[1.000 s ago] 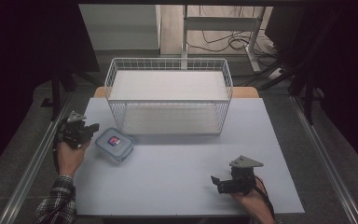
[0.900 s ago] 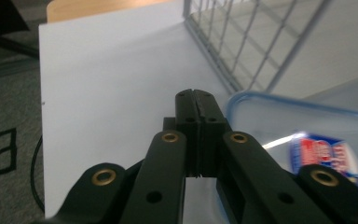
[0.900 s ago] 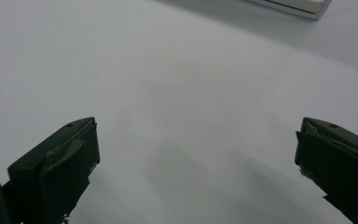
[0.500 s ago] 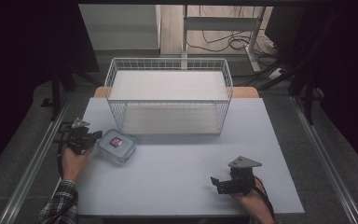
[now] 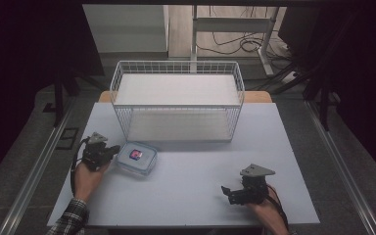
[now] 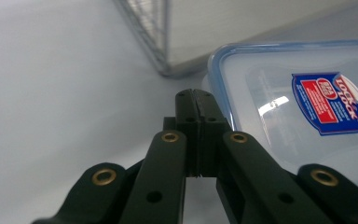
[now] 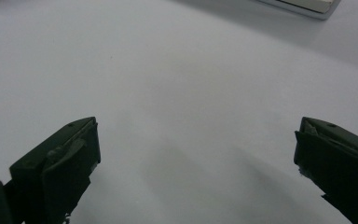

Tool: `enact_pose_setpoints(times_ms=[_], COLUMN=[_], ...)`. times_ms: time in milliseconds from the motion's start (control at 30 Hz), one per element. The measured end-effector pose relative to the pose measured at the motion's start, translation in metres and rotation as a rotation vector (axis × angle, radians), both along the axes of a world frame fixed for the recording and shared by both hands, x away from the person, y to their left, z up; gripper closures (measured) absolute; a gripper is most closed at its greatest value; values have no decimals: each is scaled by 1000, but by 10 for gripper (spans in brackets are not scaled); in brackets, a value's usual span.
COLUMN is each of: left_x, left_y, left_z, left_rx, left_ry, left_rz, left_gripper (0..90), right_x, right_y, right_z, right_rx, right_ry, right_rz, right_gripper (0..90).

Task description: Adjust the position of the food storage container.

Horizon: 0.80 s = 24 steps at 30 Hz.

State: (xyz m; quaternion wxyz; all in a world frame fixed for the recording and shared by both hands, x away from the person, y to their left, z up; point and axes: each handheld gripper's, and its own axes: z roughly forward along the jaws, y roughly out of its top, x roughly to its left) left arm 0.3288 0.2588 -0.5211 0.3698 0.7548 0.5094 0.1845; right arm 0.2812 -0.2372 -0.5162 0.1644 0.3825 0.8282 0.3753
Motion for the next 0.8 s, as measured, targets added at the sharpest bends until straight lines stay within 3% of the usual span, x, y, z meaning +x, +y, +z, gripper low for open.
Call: enact_pose_setpoints(times_ms=[333, 633, 800], left_x=[-16, -34, -36], left_y=[-38, -73, -84], left_z=[1, 3, 2], left_rx=[10, -1, -21], left_ry=[8, 2, 7], left_rz=[-78, -141, -166], left_gripper=[900, 900, 900], right_x=[-1, -1, -1], right_y=[0, -1, -1], right_z=[2, 1, 1], right_rx=[-10, -16, -21], right_ry=[-34, -26, -23], right_rz=[28, 50, 51], right_gripper=[1, 1, 2])
